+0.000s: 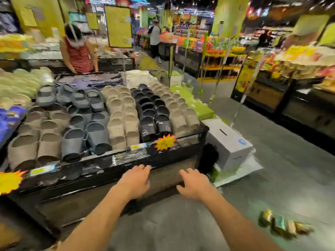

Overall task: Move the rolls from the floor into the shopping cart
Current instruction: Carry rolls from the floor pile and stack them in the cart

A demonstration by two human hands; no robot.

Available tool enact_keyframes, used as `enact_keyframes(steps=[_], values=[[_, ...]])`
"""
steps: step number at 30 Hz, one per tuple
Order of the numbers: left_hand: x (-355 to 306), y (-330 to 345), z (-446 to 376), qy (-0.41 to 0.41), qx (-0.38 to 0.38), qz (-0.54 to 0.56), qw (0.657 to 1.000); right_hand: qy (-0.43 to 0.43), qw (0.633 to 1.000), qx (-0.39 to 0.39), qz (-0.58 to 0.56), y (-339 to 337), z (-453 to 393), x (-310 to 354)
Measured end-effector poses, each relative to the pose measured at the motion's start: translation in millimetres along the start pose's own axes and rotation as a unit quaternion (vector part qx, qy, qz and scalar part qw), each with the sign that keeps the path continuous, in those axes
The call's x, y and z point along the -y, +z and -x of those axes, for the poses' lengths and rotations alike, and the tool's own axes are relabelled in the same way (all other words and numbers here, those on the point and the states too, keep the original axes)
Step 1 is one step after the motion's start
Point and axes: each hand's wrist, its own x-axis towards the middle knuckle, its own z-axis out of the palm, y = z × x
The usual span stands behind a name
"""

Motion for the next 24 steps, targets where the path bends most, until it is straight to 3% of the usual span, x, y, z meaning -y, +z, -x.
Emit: enact_keyframes(steps=[5, 9, 15, 24], values=[[-142.4, -4.6, -80.3, 0.115, 0.016, -0.043, 0.992, 0.117, 0.992, -0.034, -0.045, 0.2, 53.2, -140.1], [-256.5, -8.0, -133.1, 0.222, 0.019, -0.063, 0.973, 0.236, 0.964, -0.072, -0.097, 2.3, 112.8, -234.4], [-418.0, 2.0, -183.8, 0.386, 0.043, -0.096, 0.917, 0.384, 0.911, -0.078, -0.127, 5.6, 195.8, -339.6], [-602.8, 23.4, -281.4, 0.525, 0.043, -0.113, 0.842, 0.502, 0.851, -0.080, -0.128, 4.6, 229.3, -480.0]])
